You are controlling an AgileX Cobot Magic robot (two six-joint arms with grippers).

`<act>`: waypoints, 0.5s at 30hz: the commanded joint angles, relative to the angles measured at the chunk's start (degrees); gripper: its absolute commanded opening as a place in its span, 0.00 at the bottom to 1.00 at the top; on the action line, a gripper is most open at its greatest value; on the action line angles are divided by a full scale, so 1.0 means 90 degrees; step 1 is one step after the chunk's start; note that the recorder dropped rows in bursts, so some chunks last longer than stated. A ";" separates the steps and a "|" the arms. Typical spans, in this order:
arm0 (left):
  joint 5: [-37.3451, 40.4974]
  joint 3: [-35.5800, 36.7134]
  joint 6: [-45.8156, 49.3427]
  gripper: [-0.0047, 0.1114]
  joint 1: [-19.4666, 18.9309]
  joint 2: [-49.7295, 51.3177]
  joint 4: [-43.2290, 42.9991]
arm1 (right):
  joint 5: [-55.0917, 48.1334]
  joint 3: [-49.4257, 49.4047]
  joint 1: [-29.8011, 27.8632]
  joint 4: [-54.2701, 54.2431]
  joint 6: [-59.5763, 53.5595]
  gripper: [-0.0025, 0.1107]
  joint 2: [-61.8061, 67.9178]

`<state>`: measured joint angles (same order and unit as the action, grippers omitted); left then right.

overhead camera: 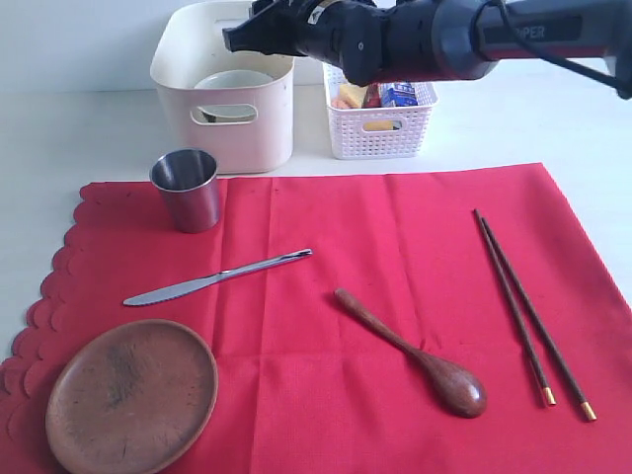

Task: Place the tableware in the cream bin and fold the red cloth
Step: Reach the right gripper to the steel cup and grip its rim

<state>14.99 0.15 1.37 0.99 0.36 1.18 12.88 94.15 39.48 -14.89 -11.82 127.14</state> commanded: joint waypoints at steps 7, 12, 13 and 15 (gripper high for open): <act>-0.0038 -0.0016 -0.0012 0.06 0.0032 -0.0040 -0.0006 | -0.2740 0.0077 -0.0015 0.0061 -0.0532 0.44 -0.1381; -0.0038 -0.0016 -0.0012 0.06 0.0032 -0.0040 -0.0006 | -0.4277 0.0063 -0.0015 0.0033 -0.1618 0.44 -0.1542; -0.0038 -0.0016 -0.0012 0.06 0.0032 -0.0040 -0.0006 | -0.4381 0.0048 0.0029 -0.0013 -0.1807 0.44 -0.1542; -0.0038 -0.0016 -0.0012 0.06 0.0032 -0.0040 -0.0006 | -0.4547 -0.0038 0.0152 -0.0013 -0.2198 0.44 -0.1542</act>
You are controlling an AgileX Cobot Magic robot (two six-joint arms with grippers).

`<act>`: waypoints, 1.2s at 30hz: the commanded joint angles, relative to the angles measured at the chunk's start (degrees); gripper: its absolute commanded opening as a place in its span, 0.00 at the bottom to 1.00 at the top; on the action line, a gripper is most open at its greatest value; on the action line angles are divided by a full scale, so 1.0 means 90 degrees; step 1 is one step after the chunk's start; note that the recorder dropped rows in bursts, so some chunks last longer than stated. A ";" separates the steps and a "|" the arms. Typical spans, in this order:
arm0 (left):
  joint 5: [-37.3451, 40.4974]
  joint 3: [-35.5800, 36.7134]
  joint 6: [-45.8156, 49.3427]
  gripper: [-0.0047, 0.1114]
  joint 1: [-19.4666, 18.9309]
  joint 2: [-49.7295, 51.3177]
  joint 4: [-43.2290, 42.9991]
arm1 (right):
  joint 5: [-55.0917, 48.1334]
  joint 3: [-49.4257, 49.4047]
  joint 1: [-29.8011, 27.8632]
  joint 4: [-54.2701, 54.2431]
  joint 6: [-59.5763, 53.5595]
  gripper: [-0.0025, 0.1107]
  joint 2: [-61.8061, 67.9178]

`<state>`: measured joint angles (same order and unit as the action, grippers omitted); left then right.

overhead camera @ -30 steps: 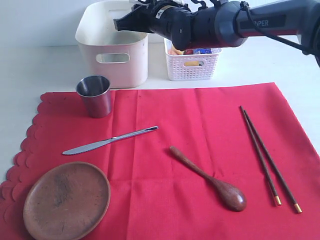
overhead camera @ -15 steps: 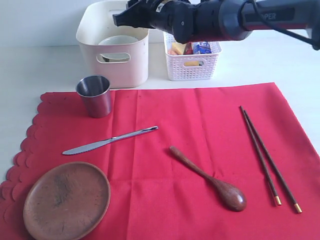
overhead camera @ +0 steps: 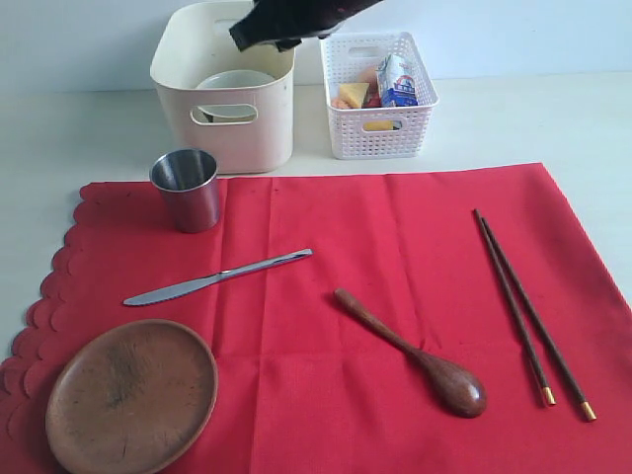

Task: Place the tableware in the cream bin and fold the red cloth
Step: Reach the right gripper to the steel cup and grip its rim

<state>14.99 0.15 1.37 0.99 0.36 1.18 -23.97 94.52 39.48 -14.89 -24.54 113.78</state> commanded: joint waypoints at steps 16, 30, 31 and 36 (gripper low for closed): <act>-0.0038 -0.0016 -0.0012 0.06 0.0032 -0.0040 -0.0006 | -0.0236 -0.0179 0.1381 0.0301 -0.1437 0.44 0.0867; -0.0038 -0.0016 -0.0012 0.06 0.0032 -0.0040 -0.0006 | 0.0864 -0.0165 0.1687 0.0681 -0.1423 0.44 0.1301; -0.0038 -0.0016 -0.0012 0.06 0.0032 -0.0040 -0.0006 | 0.0878 -0.0165 0.1687 0.0653 -0.1423 0.44 0.1314; -0.0038 -0.0016 -0.0012 0.06 0.0032 -0.0040 -0.0006 | 0.0937 -0.0165 0.1687 0.0638 -0.1380 0.44 0.1376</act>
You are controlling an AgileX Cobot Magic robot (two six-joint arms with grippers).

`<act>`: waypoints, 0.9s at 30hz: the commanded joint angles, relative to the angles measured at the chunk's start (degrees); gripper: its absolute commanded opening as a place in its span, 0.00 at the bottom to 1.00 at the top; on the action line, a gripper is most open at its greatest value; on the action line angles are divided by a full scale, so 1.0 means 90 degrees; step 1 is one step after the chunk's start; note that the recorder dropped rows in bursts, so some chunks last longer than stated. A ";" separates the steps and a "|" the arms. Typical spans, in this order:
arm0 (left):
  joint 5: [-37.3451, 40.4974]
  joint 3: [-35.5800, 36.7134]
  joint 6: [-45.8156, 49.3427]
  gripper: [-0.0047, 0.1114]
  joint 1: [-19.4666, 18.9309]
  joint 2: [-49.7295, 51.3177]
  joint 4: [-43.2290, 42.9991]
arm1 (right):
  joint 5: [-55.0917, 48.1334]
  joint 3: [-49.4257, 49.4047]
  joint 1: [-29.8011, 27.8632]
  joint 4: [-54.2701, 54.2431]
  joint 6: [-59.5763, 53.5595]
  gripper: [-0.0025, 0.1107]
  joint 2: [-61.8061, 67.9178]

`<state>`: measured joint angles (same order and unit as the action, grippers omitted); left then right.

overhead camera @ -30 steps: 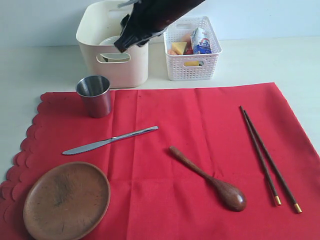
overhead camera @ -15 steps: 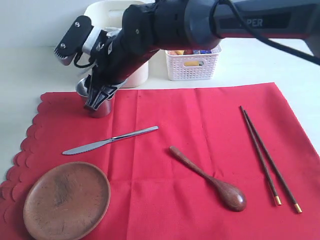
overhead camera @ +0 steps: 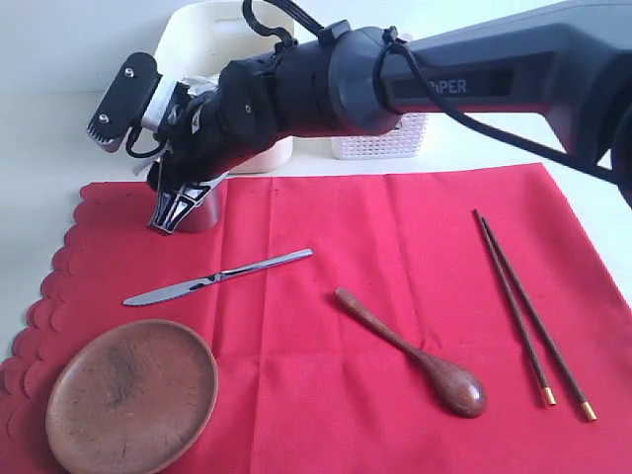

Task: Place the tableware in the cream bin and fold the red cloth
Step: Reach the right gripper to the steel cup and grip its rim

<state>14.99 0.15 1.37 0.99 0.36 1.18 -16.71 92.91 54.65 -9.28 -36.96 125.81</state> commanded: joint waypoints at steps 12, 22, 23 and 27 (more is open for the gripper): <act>-0.0038 -0.0016 -0.0012 0.06 0.0032 -0.0040 -0.0006 | 0.0472 0.0013 0.0001 -0.0111 -0.0060 0.44 0.0475; -0.0038 -0.0016 -0.0012 0.06 0.0032 -0.0040 -0.0006 | 0.0690 0.0013 0.0001 -0.0088 -0.0230 0.30 0.0547; -0.0038 -0.0016 -0.0012 0.06 0.0032 -0.0040 -0.0006 | 0.0690 0.0013 0.0001 -0.0088 -0.0230 0.26 0.0547; -0.0038 -0.0016 -0.0012 0.06 0.0032 -0.0040 -0.0006 | 0.0715 0.0013 0.0001 -0.0088 -0.0230 0.05 0.0547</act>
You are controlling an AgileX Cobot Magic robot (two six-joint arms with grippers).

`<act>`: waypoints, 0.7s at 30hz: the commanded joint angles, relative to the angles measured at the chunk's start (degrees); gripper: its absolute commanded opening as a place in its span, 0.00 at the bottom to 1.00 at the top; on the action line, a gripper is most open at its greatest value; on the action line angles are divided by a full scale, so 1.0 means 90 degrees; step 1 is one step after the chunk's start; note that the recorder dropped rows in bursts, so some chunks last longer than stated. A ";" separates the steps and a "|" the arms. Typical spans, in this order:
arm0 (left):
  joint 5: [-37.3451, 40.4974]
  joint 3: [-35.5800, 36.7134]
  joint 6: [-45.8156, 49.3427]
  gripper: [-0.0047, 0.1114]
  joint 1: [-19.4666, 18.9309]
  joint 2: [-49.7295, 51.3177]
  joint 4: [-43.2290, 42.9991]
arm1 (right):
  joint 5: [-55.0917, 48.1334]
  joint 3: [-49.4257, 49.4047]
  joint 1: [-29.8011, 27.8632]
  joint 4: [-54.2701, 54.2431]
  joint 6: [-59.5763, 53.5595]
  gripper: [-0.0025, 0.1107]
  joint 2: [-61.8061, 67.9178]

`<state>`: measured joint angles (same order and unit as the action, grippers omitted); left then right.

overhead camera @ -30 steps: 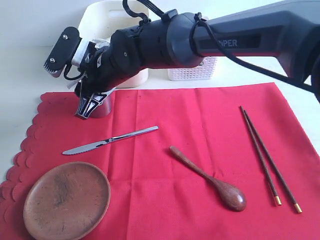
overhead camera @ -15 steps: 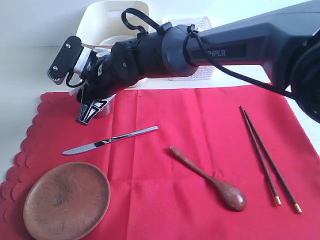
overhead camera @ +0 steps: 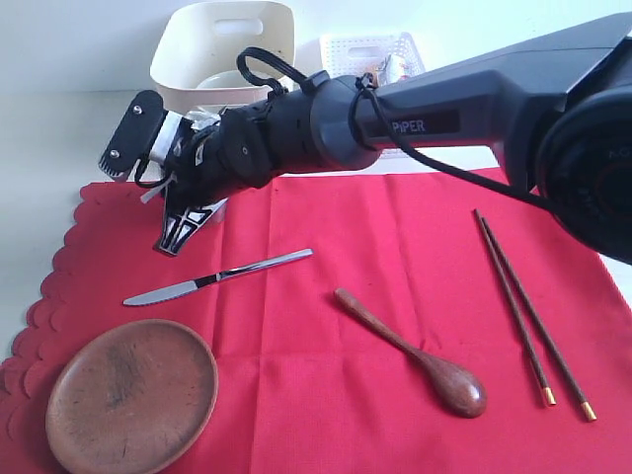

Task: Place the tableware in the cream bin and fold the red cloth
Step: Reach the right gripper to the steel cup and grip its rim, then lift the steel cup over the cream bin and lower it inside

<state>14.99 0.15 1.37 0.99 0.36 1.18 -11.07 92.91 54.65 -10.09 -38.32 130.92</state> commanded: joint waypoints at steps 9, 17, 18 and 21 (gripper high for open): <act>-0.0038 -0.0016 -0.0012 0.06 0.0032 -0.0040 -0.0006 | -0.0692 0.0013 0.0001 -0.0409 -0.0080 0.02 -0.0601; -0.0038 -0.0016 -0.0012 0.06 0.0032 -0.0040 -0.0006 | -0.0974 0.0013 0.0001 -0.0516 -0.0080 0.02 -0.1815; -0.0038 -0.0016 -0.0012 0.06 0.0032 -0.0040 -0.0006 | -0.0911 0.0013 0.0001 -0.0516 -0.0080 0.02 -0.1896; -0.0038 -0.0016 -0.0012 0.06 0.0032 -0.0040 -0.0006 | -0.0581 0.0013 0.0001 -0.0459 -0.0080 0.02 -0.2013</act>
<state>14.99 0.15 1.37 0.99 0.36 1.18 -19.34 92.91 54.65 -14.62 -38.54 114.09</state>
